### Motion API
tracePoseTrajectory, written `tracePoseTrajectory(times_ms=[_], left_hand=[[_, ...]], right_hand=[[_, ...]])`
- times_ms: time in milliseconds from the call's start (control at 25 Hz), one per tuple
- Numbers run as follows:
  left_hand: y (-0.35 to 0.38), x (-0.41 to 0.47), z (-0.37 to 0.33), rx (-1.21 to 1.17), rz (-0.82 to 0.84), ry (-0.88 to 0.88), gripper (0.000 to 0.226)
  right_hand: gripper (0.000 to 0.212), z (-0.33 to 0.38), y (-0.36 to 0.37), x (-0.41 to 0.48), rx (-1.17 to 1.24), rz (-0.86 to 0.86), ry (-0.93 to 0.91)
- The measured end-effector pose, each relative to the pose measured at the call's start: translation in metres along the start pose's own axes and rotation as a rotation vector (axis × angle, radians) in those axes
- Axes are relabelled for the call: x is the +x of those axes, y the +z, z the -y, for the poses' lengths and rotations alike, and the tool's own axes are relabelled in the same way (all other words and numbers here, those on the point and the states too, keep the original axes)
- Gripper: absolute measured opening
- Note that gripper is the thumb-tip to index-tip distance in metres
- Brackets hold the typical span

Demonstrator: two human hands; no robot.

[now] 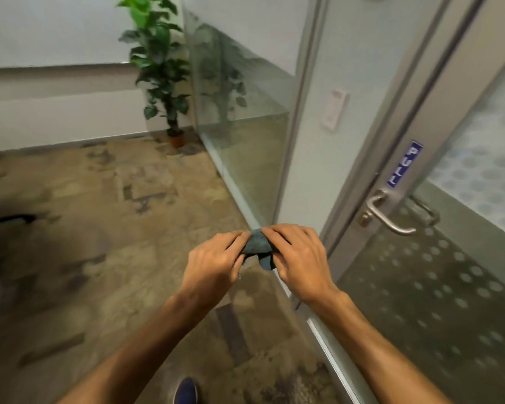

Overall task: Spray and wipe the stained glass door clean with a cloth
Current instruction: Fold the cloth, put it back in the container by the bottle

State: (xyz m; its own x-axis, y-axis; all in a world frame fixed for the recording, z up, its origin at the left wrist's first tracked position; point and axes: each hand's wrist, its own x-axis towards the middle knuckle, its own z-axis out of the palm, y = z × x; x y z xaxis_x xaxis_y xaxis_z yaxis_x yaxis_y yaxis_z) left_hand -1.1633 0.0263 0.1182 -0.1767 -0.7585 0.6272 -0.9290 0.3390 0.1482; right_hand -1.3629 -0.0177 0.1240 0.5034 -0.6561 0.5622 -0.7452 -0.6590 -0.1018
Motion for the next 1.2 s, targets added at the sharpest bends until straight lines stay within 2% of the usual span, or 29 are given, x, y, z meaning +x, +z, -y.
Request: tracePoseTrajectory(times_ms=[160, 240, 360, 600, 760, 1000, 1200], left_hand=[[-0.016, -0.025, 0.060, 0.214, -0.087, -0.055, 0.030], [-0.025, -0.038, 0.097, 0.261, -0.107, -0.086, 0.035], [-0.042, -0.056, 0.157, 0.239, -0.162, -0.132, 0.038], [-0.084, -0.082, 0.259, 0.322, -0.148, -0.170, 0.027], [-0.105, -0.101, 0.314, 0.360, -0.142, -0.222, 0.032], [-0.117, -0.113, 0.382, 0.408, -0.140, -0.329, 0.027], [-0.108, -0.106, 0.449, 0.472, -0.128, -0.422, 0.028]], right_hand=[[0.031, 0.049, 0.050, 0.033, 0.064, -0.092, -0.167], [0.036, 0.074, 0.075, 0.056, 0.127, -0.144, -0.225], [0.036, 0.111, 0.115, 0.094, 0.163, -0.134, -0.267], [0.043, 0.189, 0.181, 0.159, 0.251, -0.125, -0.338], [0.044, 0.234, 0.216, 0.197, 0.304, -0.138, -0.397], [0.032, 0.278, 0.274, 0.256, 0.468, -0.087, -0.439], [0.032, 0.298, 0.341, 0.320, 0.532, -0.075, -0.529]])
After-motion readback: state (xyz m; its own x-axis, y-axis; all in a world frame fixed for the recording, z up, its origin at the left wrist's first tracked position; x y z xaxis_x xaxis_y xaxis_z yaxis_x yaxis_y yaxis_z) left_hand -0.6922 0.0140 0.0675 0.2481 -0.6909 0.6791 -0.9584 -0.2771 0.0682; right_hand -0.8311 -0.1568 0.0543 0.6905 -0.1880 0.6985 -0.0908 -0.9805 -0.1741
